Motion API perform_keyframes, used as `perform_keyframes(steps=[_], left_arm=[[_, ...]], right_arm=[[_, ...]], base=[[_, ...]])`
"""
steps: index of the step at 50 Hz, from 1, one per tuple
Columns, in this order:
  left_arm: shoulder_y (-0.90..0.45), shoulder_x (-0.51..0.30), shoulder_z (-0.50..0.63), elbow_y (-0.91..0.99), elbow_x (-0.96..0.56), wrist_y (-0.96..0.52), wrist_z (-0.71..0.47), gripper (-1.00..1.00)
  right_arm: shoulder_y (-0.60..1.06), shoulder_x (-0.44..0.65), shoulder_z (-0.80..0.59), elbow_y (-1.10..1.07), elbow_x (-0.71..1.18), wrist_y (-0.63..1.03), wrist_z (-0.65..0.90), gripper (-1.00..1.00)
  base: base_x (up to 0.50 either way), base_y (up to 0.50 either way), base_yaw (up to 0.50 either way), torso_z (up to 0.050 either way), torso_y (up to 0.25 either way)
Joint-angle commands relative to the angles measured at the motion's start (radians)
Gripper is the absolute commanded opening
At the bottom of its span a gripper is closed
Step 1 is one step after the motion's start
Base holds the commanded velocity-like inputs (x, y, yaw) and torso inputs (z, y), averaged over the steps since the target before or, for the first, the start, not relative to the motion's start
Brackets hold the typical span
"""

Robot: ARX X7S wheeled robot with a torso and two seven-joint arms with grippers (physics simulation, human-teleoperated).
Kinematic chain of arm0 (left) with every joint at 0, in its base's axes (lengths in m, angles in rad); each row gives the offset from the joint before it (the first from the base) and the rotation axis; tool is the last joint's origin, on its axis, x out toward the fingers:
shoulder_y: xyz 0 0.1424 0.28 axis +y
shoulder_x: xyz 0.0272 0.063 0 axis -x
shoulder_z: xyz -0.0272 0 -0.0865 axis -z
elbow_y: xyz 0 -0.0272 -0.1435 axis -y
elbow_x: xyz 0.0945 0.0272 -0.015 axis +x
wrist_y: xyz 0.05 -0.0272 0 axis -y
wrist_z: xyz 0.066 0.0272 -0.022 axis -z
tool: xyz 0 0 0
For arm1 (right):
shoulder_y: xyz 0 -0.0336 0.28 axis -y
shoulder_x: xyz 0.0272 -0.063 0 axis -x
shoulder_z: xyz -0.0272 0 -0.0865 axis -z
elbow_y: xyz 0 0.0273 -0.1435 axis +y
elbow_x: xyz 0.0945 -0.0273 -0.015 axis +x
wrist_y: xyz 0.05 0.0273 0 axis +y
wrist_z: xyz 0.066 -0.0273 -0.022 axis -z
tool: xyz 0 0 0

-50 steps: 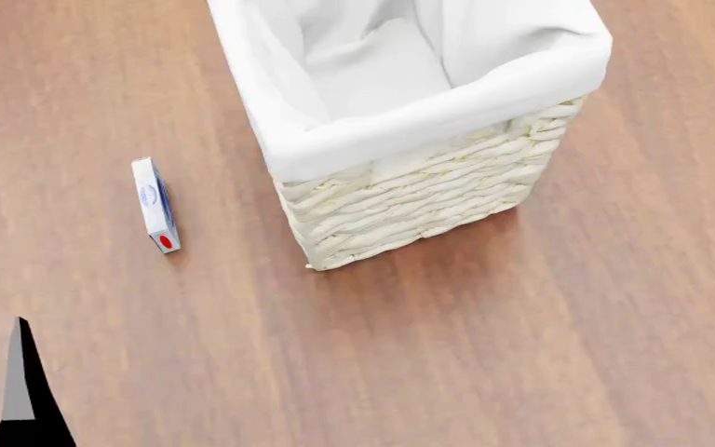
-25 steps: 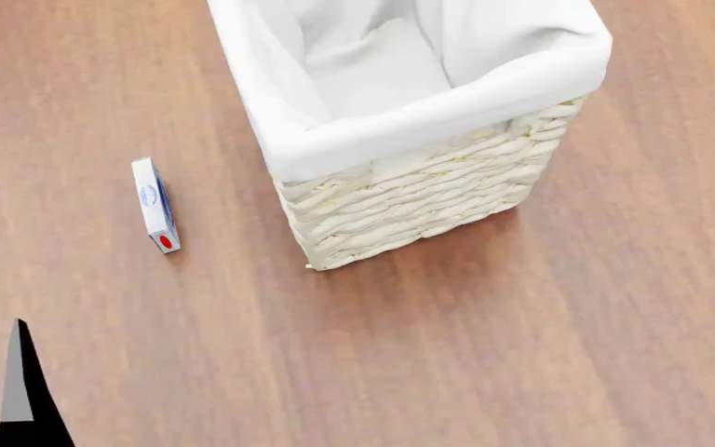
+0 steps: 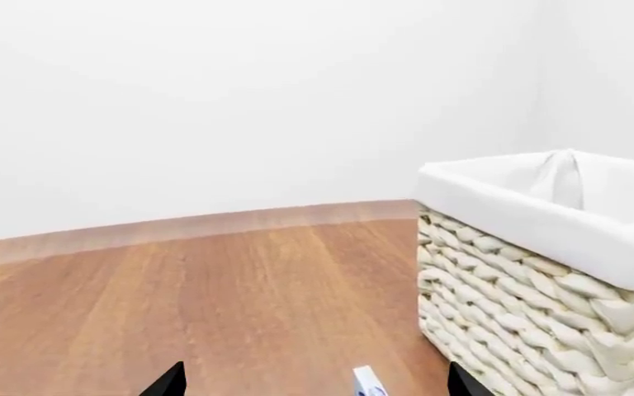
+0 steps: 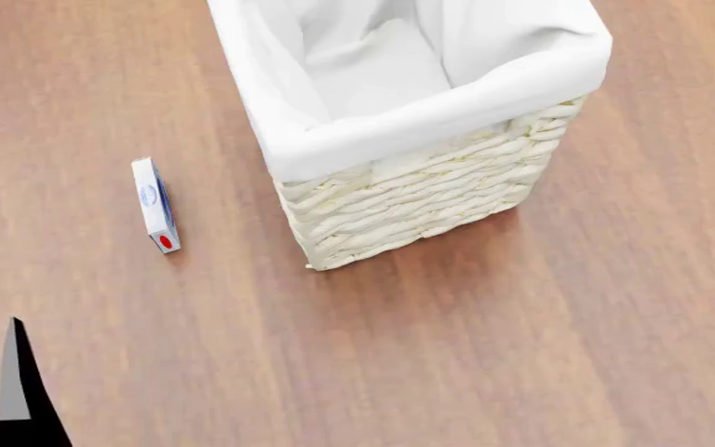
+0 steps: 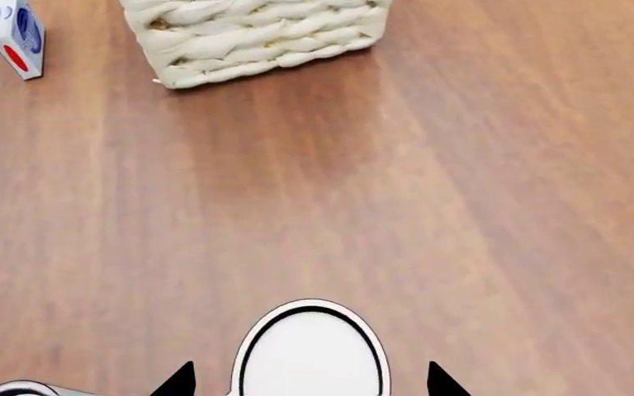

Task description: Pick up the alphabet soup and the cream cheese box, and put them in the basket.

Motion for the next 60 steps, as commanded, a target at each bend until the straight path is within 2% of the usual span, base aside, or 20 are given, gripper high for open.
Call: perform_keyframes(steps=[1,44,45,60], left_arm=[[-0.002,-0.003,-0.004,-0.003,-0.003,0.001,-0.006,1.0],[-0.008,-0.013,-0.012,0.002,-0.003,-0.01,-0.032,1.0],[-0.009,-0.013,-0.012,0.002,-0.003,-0.011,-0.032,1.0],[-0.003,-0.019,-0.009,0.009,0.002,-0.013,-0.039,1.0]], right_arm=[[-0.005,-0.024,0.01,0.052,0.022,-0.023,-0.032,1.0],[-0.048,-0.13,0.052,0.333,0.109,-0.144,-0.184,1.0],[-0.05,-0.132,0.054,0.34,0.111,-0.148,-0.185,-1.0],[-0.057,-0.128,0.062,0.342,0.098,-0.155,-0.184,-1.0]], base=[[0.0,0.0,0.0,0.0,0.0],[0.0,0.0,0.0,0.0,0.0],[0.0,0.0,0.0,0.0,0.0],[0.0,0.0,0.0,-0.001,-0.003]])
